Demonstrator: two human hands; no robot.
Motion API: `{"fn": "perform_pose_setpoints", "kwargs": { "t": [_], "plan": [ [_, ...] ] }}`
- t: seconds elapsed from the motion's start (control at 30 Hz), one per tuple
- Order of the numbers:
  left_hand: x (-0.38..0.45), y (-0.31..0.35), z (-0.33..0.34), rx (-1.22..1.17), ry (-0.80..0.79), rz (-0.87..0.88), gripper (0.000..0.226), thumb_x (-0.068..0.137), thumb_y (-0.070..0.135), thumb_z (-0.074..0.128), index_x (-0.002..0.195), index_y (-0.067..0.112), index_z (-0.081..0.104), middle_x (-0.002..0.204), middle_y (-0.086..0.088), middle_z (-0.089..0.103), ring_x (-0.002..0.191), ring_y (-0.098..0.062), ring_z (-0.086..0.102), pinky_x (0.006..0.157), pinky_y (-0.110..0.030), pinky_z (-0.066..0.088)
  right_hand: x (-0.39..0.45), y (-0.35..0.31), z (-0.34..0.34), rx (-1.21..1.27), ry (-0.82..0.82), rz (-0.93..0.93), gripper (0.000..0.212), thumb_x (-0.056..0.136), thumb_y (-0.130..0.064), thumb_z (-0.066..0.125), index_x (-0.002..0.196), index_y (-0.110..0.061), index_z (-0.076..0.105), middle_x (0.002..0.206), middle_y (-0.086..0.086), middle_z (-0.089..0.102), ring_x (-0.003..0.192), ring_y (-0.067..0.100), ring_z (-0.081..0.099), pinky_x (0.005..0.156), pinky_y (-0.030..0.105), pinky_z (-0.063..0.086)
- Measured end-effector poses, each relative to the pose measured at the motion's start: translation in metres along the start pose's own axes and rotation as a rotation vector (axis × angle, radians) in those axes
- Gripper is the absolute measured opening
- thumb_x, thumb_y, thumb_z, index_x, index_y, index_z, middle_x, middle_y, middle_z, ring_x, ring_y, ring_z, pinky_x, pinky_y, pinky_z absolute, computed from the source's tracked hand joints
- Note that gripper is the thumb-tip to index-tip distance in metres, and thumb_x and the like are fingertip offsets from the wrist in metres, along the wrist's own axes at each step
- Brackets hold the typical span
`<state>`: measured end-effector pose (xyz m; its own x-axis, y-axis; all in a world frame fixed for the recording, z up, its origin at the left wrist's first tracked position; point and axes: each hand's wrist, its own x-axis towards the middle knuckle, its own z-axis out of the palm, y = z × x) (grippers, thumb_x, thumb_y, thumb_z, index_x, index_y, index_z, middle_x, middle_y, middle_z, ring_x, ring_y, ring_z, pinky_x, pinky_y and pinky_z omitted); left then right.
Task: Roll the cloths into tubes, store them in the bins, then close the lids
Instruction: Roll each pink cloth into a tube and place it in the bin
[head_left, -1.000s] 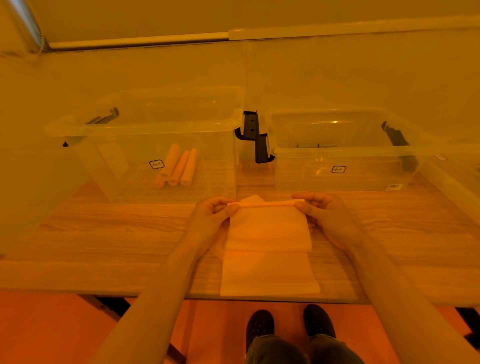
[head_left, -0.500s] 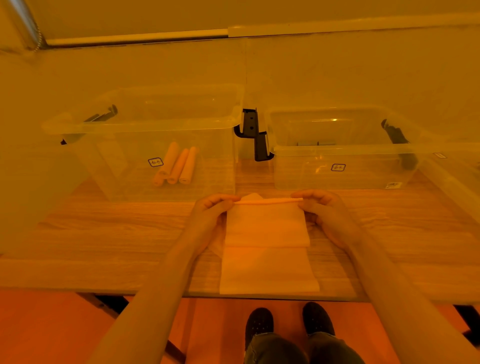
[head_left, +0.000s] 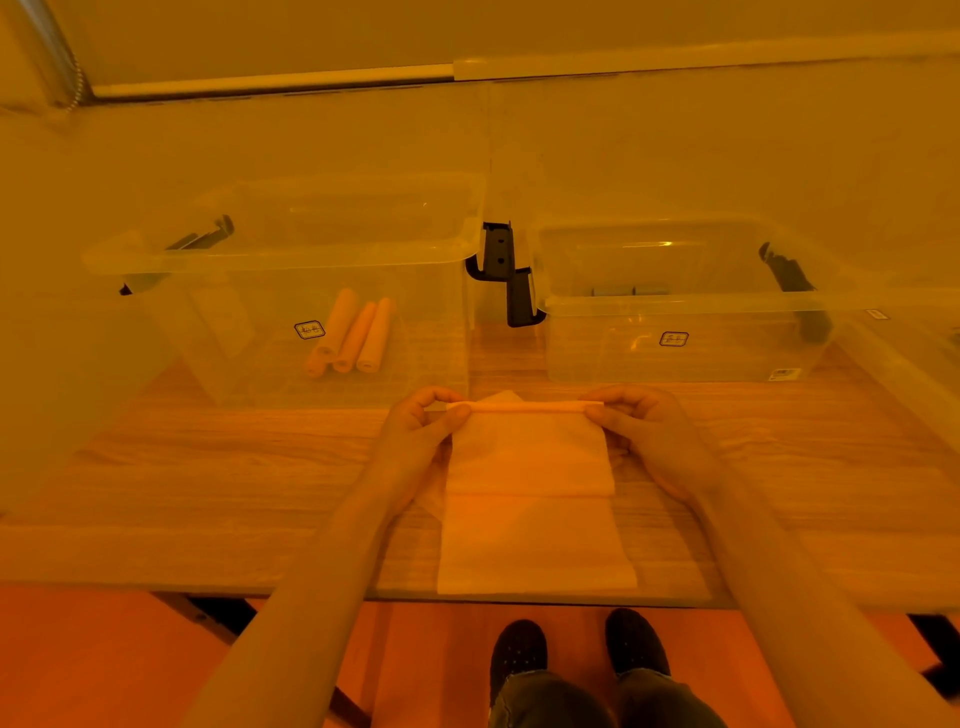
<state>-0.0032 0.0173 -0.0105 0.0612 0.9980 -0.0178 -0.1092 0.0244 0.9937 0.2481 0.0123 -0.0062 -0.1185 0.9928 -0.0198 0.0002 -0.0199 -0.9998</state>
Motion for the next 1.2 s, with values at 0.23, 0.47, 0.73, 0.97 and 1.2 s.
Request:
{"fn": "perform_pose_setpoints", "kwargs": {
  "t": [0.23, 0.47, 0.73, 0.97, 1.2],
  "plan": [
    [-0.0014, 0.0036, -0.0003, 0.0, 0.006, -0.018, 0.021, 0.091, 0.001, 0.055, 0.091, 0.015, 0.071, 0.076, -0.001, 0.07, 0.069, -0.012, 0.064, 0.056, -0.025, 0.05, 0.0001, -0.0007, 0.0003, 0.023, 0.02, 0.003, 0.014, 0.091, -0.01, 0.058, 0.1, -0.015, 0.068, 0.081, 0.002, 0.071, 0.068, 0.014, 0.066, 0.057, 0.026, 0.053],
    [0.0, 0.0011, 0.0005, -0.016, 0.022, -0.018, 0.019, 0.09, 0.004, 0.059, 0.084, 0.015, 0.073, 0.078, -0.004, 0.071, 0.074, -0.018, 0.064, 0.059, -0.028, 0.05, -0.0024, -0.0016, 0.0016, 0.056, 0.014, -0.014, 0.013, 0.085, -0.014, 0.063, 0.095, -0.015, 0.072, 0.081, 0.004, 0.072, 0.067, 0.017, 0.066, 0.053, 0.026, 0.054],
    [-0.0014, 0.0006, 0.0025, -0.036, 0.007, -0.002, 0.015, 0.089, -0.002, 0.058, 0.092, 0.008, 0.068, 0.068, -0.002, 0.071, 0.06, -0.01, 0.065, 0.05, -0.019, 0.05, -0.0009, -0.0005, 0.0006, 0.042, 0.018, -0.001, 0.028, 0.088, -0.008, 0.061, 0.113, -0.019, 0.065, 0.092, 0.009, 0.074, 0.079, 0.023, 0.071, 0.063, 0.031, 0.059],
    [-0.0021, 0.0023, 0.0033, -0.031, -0.011, 0.023, 0.01, 0.09, 0.003, 0.058, 0.089, 0.01, 0.065, 0.066, -0.002, 0.068, 0.059, -0.013, 0.064, 0.05, -0.026, 0.049, -0.0025, -0.0018, 0.0027, -0.015, 0.031, 0.004, 0.013, 0.092, -0.014, 0.058, 0.101, -0.013, 0.067, 0.082, 0.003, 0.072, 0.069, 0.016, 0.068, 0.058, 0.026, 0.056],
    [-0.0021, 0.0024, 0.002, -0.036, -0.001, 0.002, 0.025, 0.09, -0.006, 0.053, 0.093, 0.012, 0.07, 0.072, 0.002, 0.071, 0.069, -0.011, 0.066, 0.057, -0.023, 0.052, -0.0028, -0.0035, 0.0019, 0.018, 0.033, 0.011, 0.014, 0.091, -0.008, 0.058, 0.101, -0.012, 0.067, 0.086, 0.005, 0.069, 0.067, 0.012, 0.066, 0.055, 0.023, 0.053]
  ]
}}
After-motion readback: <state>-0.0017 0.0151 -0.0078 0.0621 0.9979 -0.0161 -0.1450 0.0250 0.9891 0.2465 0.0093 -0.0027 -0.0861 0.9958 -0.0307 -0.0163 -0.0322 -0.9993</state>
